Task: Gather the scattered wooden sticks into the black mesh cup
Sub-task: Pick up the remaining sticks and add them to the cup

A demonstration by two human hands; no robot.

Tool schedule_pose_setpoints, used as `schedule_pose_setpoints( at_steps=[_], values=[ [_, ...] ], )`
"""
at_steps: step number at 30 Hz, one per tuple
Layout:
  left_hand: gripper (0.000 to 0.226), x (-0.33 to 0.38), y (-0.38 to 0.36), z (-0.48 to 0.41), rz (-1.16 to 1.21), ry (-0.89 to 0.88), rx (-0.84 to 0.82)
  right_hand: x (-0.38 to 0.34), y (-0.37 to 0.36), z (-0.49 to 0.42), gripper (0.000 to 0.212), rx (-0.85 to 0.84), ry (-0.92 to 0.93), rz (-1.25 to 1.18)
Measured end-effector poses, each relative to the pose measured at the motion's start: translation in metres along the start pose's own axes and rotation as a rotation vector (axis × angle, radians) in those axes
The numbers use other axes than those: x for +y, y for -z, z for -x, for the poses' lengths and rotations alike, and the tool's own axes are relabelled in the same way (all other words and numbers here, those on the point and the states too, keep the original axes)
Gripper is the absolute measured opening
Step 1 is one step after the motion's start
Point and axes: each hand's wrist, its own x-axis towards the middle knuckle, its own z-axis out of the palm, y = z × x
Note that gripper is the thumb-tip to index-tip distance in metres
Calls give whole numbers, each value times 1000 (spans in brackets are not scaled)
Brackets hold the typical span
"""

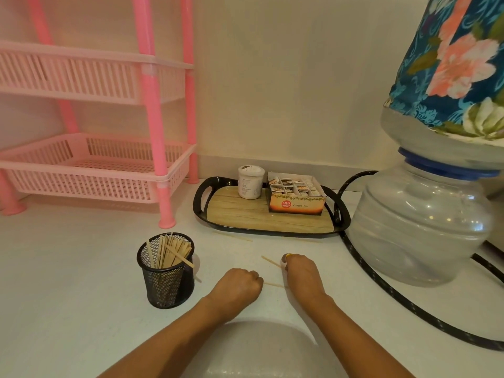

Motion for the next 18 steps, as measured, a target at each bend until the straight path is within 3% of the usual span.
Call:
schedule_pose_setpoints(
  at_steps=[5, 11, 18],
  values=[
    [21, 2, 5, -4, 23, 37, -11, -1, 4, 1, 33, -38, 44, -92],
    [24, 1, -1, -10, 74, 105, 60, -6, 4, 7, 27, -118, 109, -174],
    [23, -10, -15, -11, 138, 136, 166, -12, 6, -3, 25, -226, -70, -139]
  ],
)
